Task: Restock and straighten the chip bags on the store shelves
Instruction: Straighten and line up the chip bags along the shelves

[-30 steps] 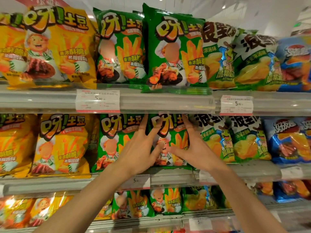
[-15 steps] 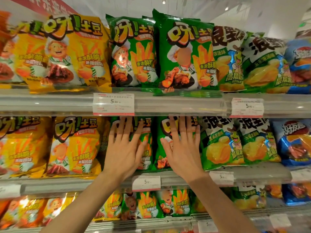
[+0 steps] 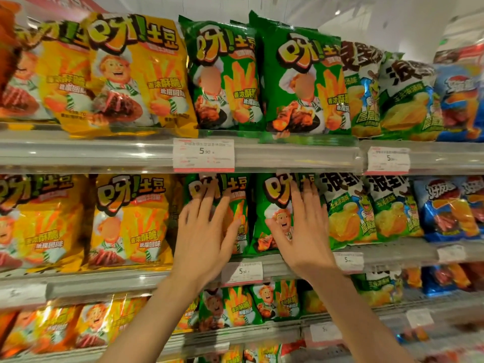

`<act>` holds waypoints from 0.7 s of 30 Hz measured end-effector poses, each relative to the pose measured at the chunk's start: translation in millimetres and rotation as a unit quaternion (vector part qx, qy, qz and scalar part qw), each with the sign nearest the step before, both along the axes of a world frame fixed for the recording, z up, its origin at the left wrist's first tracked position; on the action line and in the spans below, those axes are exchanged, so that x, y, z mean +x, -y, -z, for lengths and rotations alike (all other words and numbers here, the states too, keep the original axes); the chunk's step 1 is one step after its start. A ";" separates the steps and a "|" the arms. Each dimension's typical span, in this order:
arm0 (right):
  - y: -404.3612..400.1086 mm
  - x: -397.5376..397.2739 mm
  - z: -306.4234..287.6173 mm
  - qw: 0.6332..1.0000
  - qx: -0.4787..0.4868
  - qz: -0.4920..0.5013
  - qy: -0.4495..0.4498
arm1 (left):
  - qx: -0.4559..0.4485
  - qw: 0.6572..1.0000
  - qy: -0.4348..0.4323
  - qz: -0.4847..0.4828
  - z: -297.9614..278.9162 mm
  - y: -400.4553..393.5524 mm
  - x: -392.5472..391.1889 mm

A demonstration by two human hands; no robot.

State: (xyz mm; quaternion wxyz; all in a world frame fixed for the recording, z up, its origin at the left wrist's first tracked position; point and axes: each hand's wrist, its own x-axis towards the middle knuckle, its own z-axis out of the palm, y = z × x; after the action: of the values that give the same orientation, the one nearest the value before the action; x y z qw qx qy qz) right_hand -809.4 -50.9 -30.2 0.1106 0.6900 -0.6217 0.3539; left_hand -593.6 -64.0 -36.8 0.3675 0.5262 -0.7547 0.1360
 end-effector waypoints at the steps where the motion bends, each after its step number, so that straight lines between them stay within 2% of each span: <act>1: -10.7 0.4 4.5 0.999 0.002 -0.009 0.037 | -0.001 0.999 -0.027 0.018 2.6 -8.5 2.2; 4: -41.9 0.5 24.5 0.992 -0.013 -0.025 0.121 | -0.002 0.992 -0.098 0.082 17.7 -30.1 9.4; 7: -70.8 3.2 47.5 0.987 0.034 -0.004 0.156 | 0.038 0.983 -0.146 0.109 39.3 -48.2 9.7; 12: -96.1 -1.9 75.0 0.968 0.134 0.009 0.210 | 0.103 0.974 -0.155 0.127 73.2 -75.6 -8.8; 21: -101.1 -74.1 77.4 0.946 0.162 -0.048 0.278 | 0.136 0.966 -0.194 0.099 78.4 -90.7 -94.1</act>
State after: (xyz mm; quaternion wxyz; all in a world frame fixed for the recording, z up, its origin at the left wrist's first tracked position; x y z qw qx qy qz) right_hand -883.5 50.2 -107.6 -0.1970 0.6014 -0.6429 0.4315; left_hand -687.8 26.7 -115.2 0.4433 0.5105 -0.7286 -0.1098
